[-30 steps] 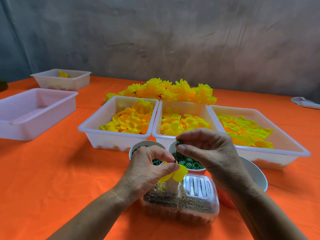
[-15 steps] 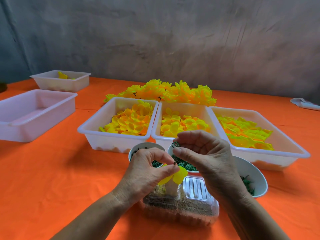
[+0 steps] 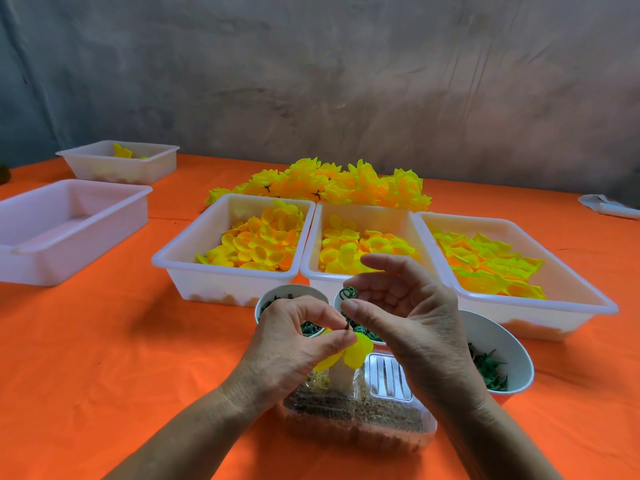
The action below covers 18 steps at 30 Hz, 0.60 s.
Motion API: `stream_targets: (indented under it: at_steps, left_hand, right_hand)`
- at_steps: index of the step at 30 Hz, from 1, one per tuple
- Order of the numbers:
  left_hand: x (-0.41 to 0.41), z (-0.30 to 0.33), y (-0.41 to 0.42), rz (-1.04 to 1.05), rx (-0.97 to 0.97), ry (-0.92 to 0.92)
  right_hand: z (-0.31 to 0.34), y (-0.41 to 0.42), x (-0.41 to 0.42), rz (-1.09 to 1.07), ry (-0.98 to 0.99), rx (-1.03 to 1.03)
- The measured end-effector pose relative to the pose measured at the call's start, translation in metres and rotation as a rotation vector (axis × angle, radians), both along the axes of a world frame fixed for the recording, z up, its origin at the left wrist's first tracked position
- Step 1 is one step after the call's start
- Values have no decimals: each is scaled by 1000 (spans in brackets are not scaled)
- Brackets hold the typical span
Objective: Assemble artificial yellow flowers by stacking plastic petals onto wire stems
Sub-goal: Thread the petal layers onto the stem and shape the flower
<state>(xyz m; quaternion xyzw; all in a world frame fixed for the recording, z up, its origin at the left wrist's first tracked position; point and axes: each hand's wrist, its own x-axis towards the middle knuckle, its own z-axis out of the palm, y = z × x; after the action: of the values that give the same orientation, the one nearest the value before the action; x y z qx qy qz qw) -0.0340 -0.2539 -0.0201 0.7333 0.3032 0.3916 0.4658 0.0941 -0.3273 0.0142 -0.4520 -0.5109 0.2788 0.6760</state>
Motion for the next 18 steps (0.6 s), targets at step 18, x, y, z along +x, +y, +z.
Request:
stream_targets:
  at_steps: [18]
  left_hand:
    - [1, -2, 0, -21, 8, 3]
  right_hand:
    - [-5, -1, 1, -97, -185, -43]
